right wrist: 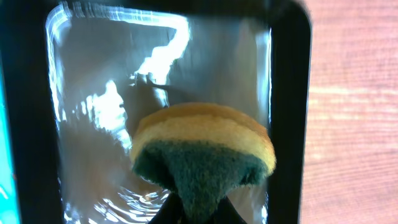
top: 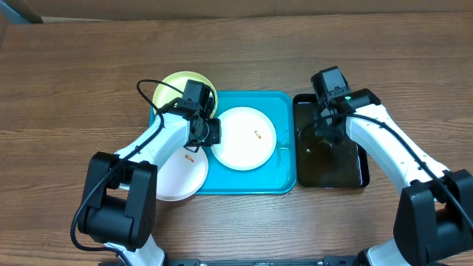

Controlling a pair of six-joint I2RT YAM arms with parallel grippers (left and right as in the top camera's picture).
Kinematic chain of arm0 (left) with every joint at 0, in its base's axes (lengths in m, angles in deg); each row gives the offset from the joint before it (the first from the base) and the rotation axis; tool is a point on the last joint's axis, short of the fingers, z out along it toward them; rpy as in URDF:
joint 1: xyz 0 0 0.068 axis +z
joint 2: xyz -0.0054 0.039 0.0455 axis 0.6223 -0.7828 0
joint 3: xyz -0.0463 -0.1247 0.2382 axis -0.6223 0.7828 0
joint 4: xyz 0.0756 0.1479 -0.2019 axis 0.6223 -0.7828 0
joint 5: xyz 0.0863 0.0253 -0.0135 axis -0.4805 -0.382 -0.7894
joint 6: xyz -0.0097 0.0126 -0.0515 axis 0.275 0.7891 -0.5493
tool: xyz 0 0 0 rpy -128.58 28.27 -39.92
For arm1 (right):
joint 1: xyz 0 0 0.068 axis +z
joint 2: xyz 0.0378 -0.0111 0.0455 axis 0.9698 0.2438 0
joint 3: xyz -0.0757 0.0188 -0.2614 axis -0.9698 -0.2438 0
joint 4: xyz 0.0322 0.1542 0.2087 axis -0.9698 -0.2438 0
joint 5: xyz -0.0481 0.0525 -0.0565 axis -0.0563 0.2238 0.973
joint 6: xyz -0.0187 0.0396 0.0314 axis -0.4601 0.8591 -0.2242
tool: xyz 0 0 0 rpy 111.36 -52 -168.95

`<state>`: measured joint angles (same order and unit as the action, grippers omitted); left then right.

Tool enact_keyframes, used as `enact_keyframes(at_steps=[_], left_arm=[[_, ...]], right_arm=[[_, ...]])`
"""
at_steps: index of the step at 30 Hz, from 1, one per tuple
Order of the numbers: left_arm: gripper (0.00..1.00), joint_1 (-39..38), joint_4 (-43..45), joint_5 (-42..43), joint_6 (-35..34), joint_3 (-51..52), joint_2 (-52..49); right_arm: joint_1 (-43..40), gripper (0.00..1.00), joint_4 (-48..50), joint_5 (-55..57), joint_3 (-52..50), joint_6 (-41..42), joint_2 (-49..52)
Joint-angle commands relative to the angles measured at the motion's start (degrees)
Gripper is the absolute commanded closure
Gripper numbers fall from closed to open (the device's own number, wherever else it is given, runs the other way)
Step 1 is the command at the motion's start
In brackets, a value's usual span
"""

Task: Clean dirty plates on tray and stack at the side

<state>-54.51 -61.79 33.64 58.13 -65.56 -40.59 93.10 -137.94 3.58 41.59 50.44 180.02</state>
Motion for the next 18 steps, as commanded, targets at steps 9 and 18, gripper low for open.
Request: enact_keyframes(at_steps=[9, 18], left_arm=[[0.96, -0.2, 0.0, 0.4, 1.3, 0.3, -0.6], [0.96, -0.2, 0.0, 0.4, 1.3, 0.3, -0.6]], right_arm=[[3.4, 0.96, -5.4, -5.0, 10.5, -1.5, -5.6], [4.7, 0.96, 1.5, -16.9, 11.6, -2.7, -2.6]])
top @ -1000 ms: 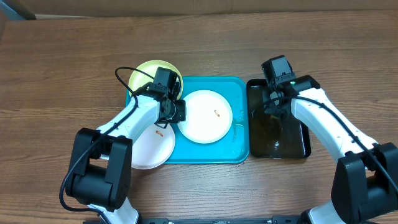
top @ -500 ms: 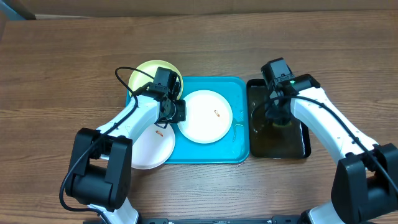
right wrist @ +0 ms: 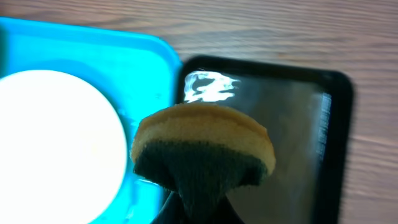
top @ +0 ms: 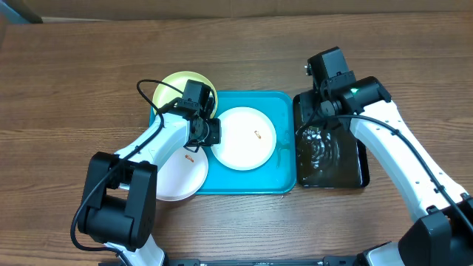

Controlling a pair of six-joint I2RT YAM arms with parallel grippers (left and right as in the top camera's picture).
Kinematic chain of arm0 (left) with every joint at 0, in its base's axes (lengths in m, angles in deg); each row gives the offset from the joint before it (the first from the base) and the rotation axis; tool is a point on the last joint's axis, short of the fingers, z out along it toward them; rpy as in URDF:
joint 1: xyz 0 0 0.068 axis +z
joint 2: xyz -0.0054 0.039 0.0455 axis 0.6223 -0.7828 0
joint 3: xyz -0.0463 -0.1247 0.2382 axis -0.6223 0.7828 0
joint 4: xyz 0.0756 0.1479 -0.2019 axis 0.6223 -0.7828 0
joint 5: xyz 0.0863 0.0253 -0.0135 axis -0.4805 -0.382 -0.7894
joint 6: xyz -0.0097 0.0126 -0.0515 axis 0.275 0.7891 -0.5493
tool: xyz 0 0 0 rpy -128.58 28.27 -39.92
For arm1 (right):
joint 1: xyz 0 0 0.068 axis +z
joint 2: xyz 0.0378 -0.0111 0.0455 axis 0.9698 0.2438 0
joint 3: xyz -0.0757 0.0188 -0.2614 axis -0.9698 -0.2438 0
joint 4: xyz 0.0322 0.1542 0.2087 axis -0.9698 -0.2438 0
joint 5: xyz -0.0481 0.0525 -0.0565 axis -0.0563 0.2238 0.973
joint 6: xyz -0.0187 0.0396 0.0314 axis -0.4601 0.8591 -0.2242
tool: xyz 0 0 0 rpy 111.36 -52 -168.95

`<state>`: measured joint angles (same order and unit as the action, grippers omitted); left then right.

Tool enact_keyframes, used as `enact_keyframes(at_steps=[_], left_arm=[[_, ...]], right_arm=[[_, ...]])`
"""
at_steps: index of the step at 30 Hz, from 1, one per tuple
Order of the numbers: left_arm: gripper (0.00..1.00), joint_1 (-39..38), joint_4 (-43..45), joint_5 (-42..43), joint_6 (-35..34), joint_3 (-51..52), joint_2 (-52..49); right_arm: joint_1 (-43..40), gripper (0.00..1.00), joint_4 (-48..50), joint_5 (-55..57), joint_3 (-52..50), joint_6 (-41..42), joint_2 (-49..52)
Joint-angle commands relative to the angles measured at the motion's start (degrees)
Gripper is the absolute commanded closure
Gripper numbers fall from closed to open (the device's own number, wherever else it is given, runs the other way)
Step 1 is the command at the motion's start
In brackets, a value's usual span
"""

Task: Clean dirty plates on tray and stack at the side

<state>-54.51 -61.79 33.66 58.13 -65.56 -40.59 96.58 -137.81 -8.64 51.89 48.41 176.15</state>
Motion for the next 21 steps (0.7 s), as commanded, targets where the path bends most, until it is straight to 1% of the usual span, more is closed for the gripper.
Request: enact_keyframes(at_steps=[1, 6, 9, 12, 21], left_arm=[[0.96, -0.2, 0.0, 0.4, 1.3, 0.3, -0.6], [0.96, -0.2, 0.0, 0.4, 1.3, 0.3, -0.6], [0.96, -0.2, 0.0, 0.4, 1.3, 0.3, -0.6], [0.96, -0.2, 0.0, 0.4, 1.3, 0.3, -0.6], [0.96, -0.2, 0.0, 0.4, 1.3, 0.3, -0.6]], right_arm=[[2.2, 0.96, 2.6, -4.8, 1.3, -0.6, 2.4], [7.2, 0.96, 8.6, -3.4, 1.3, -0.9, 8.7], [9.8, 0.96, 10.4, -0.1, 1.3, -0.9, 12.6], [12.0, 0.96, 12.0, 0.9, 1.3, -1.9, 16.3], [13.9, 0.96, 13.7, 3.1, 1.3, -2.1, 23.6]])
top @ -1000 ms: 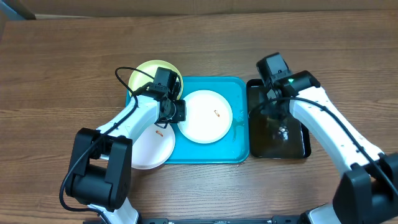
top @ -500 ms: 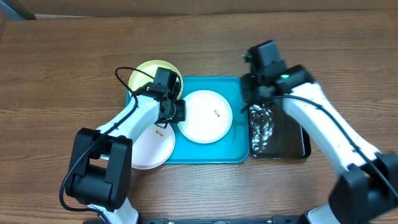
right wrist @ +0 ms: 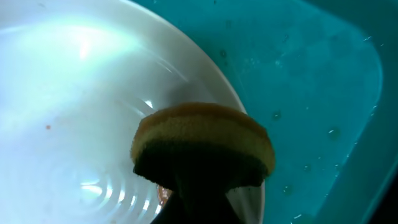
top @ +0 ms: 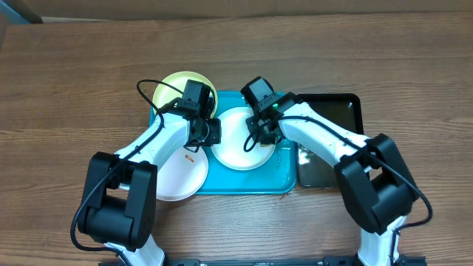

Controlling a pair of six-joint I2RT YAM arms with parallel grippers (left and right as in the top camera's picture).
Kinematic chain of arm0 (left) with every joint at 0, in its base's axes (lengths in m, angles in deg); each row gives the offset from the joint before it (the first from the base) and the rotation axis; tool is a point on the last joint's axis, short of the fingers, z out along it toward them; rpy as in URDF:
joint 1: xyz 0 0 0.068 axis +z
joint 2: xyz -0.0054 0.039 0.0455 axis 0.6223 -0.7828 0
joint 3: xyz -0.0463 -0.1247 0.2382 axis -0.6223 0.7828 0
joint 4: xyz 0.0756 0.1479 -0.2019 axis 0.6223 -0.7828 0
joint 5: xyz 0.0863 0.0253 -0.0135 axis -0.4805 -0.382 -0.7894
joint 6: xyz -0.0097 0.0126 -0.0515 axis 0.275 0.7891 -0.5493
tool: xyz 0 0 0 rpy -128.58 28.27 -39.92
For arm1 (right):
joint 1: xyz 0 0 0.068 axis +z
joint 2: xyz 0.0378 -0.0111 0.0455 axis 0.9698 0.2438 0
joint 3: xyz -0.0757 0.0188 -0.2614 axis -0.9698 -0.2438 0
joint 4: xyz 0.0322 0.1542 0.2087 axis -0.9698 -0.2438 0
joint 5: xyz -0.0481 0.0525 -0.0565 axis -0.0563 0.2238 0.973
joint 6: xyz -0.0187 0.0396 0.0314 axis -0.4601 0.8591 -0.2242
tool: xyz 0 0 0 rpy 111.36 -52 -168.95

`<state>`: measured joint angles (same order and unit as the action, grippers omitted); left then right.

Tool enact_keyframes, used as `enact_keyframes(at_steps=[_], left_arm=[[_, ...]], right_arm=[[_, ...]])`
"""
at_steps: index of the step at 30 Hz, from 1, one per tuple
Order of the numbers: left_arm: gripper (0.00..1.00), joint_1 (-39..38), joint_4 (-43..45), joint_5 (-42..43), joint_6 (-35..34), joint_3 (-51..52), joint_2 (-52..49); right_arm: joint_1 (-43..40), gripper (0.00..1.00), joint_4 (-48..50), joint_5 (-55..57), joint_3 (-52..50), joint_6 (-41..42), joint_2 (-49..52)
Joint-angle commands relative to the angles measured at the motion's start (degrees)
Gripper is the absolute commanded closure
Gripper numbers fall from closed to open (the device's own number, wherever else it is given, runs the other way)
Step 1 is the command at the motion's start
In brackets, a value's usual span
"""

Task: Clean dirty plates on tray and stack at the side

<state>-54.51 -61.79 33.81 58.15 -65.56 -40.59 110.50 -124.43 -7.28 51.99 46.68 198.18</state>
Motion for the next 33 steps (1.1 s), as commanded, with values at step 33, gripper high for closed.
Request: enact_keyframes(at_steps=[33], left_arm=[[0.95, -0.2, 0.0, 0.2, 1.3, 0.3, -0.6]], right_arm=[[-12.5, 0.96, -3.4, -65.4, 15.0, -0.4, 3.9]])
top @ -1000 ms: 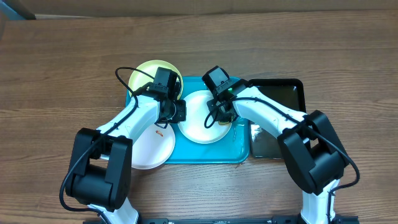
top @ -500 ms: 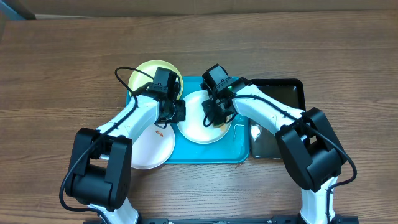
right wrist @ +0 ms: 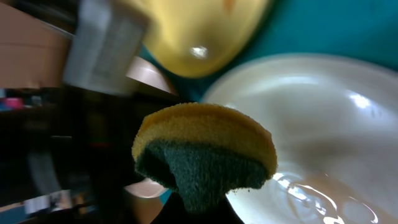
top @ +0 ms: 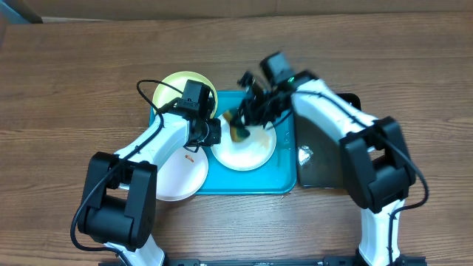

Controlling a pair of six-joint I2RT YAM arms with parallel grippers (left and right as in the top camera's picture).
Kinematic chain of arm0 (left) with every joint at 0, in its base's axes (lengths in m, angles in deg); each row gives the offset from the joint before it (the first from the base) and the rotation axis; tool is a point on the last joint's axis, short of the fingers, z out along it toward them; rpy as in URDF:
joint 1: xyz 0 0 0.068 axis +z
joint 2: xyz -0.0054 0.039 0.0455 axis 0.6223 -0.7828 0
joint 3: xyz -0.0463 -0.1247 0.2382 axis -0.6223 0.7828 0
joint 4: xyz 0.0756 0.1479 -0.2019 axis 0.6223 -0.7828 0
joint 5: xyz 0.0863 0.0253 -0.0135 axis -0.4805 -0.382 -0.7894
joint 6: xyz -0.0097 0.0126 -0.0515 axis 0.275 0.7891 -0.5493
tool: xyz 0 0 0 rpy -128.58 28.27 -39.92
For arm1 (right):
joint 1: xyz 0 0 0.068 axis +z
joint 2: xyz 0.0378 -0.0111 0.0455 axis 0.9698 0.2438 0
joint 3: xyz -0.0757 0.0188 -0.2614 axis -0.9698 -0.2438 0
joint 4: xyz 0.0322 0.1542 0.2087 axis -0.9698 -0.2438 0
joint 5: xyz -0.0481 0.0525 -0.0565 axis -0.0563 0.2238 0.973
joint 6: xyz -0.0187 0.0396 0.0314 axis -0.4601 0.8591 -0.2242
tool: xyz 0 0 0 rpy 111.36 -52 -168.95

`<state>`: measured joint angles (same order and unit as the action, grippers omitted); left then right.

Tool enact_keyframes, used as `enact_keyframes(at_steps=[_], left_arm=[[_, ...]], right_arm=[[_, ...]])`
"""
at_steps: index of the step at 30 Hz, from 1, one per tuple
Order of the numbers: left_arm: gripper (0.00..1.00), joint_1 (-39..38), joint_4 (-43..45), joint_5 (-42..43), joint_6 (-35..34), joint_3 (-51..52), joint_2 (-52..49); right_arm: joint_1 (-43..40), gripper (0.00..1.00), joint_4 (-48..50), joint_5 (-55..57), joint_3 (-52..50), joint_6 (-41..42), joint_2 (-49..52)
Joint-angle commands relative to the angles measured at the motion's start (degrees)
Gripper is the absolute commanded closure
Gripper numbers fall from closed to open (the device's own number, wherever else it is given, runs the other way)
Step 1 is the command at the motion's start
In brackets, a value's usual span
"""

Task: Clean dirty plates on tray and stack at the side

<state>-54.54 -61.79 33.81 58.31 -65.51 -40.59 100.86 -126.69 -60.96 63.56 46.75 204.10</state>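
Observation:
A white plate (top: pixel 251 151) lies in the blue tray (top: pixel 244 185), wet and glossy in the right wrist view (right wrist: pixel 323 124). My right gripper (top: pixel 244 122) (right wrist: pixel 202 208) is shut on a yellow-and-green sponge (top: pixel 237 131) (right wrist: pixel 205 149), which is at the plate's upper left part. My left gripper (top: pixel 209 133) is clamped on the plate's left rim and shows as a dark mass (right wrist: pixel 68 143) beside the sponge. A yellow plate (top: pixel 176 89) (right wrist: pixel 199 31) lies at the tray's far left corner.
Another white plate (top: pixel 174 177) with a small red speck lies on the table left of the tray. A black tray of water (top: pixel 329 166) stands right of the blue tray. Wood table all around.
My right gripper has moved with the sponge from the white plate's right part to its upper left, close to the left gripper, and its wrist has turned. The left arm has not moved.
The sponge was first down in the black water tray, then raised above that tray's left end. After that it was on the white plate's right side in the blue tray, and now at its left. The left gripper stayed on the plate's rim throughout.

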Motion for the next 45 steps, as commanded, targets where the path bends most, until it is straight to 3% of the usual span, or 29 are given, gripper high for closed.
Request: enact_keyframes(at_steps=[1, 6, 10, 15, 22, 29, 34, 37, 45], left_arm=[[0.94, -0.2, 0.0, 0.2, 1.1, 0.3, -0.6], [0.91, -0.2, 0.0, 0.2, 1.1, 0.3, -0.6], [0.84, -0.2, 0.2, 0.2, 1.1, 0.3, -0.6], [0.84, -0.2, 0.3, 0.2, 1.1, 0.3, -0.6], [0.83, -0.2, 0.3, 0.2, 1.1, 0.3, -0.6], [0.86, -0.2, 0.0, 0.3, 1.1, 0.3, -0.6], [0.87, -0.2, 0.0, 0.3, 1.1, 0.3, -0.6], [0.78, -0.2, 0.0, 0.3, 1.1, 0.3, -0.6], [0.78, -0.3, -0.7, 0.3, 1.1, 0.3, -0.6]], right_arm=[[-3.9, 0.96, -2.4, -11.2, 3.9, -0.5, -2.4], [-10.2, 0.96, -12.5, -4.3, 4.1, -3.1, -4.7], [-15.9, 0.96, -23.1, 6.6, 4.1, -5.9, -4.9], [-20.0, 0.96, -29.6, 21.0, 3.6, -5.7, -4.9], [-20.9, 0.96, -31.6, 40.0, 0.6, 3.2, -4.9], [-20.9, 0.96, -27.7, 41.2, -3.7, 4.8, -4.9], [-20.9, 0.75, -28.0, 40.3, -3.9, 4.8, -4.9], [-21.0, 0.68, -29.8, 37.3, -3.4, 4.7, -4.9], [-24.3, 0.61, -37.8, 37.3, 7.4, 4.5, -4.9]])
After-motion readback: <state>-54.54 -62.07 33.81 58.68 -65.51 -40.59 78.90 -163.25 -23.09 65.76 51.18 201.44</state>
